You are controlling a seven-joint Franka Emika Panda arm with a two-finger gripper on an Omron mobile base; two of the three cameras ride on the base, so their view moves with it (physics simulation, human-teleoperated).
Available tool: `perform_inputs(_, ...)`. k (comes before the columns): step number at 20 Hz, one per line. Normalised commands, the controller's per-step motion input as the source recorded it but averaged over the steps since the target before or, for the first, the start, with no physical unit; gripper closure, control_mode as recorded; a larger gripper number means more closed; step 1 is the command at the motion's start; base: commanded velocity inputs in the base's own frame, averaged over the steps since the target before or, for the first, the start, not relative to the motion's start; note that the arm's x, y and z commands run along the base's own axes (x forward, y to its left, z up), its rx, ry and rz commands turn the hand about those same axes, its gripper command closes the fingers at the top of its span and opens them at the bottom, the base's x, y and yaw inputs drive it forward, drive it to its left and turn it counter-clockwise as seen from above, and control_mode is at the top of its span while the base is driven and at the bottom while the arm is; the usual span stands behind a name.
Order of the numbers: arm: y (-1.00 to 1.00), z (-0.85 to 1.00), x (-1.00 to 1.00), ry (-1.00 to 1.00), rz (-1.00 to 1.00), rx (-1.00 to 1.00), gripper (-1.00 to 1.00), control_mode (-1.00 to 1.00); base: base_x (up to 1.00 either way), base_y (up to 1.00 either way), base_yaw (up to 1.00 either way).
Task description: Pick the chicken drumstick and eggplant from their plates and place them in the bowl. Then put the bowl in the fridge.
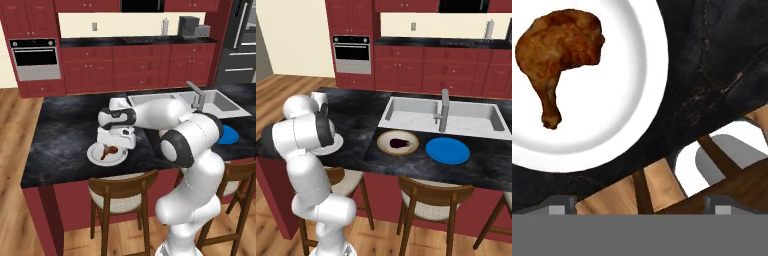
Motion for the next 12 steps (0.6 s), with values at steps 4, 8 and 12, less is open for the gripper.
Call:
perform_inputs(4,-0.01,-0.05,0.67,0.05,-0.11,-0.02,-1.00,-1.00,0.00,0.00,0.00)
perform_inputs(8,0.03,-0.06,0.58,0.00,-0.09,-0.03,-1.00,-1.00,0.00,0.00,0.00)
perform_inputs(12,0.17,-0.20,0.18,-0.11,-0.11,-0.15,-1.00,-1.00,0.00,0.00,0.00)
